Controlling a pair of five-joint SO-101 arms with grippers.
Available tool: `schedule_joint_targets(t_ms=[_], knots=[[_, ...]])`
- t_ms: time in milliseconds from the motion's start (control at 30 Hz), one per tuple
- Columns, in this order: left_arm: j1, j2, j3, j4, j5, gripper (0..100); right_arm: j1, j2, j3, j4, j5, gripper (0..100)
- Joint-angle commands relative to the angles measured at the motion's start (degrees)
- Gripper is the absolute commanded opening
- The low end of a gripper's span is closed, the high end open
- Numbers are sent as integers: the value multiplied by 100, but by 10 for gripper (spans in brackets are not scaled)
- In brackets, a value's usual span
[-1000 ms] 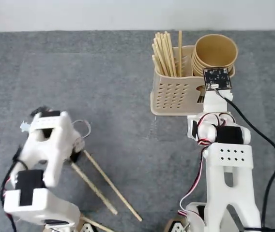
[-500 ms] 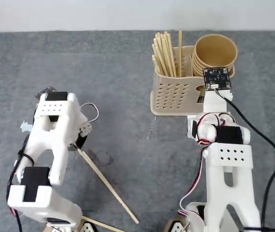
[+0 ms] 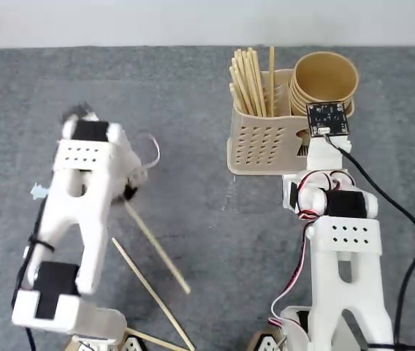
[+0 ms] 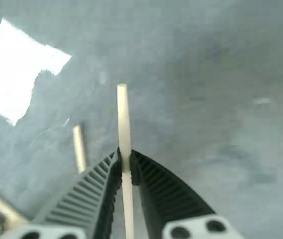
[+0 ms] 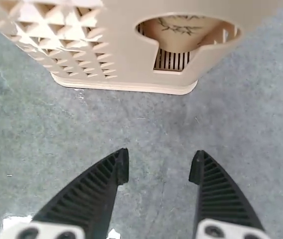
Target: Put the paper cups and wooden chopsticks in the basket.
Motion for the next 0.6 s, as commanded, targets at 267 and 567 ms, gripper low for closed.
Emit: schedule_joint_targets(t_ms=[267,567], knots=[[53,-598,-3073,-1310,-360,12,699,4,-44,-303,-9,212],[501,-607,-3451,-3376,-422,12,804,4,-35,-347,-35,212]])
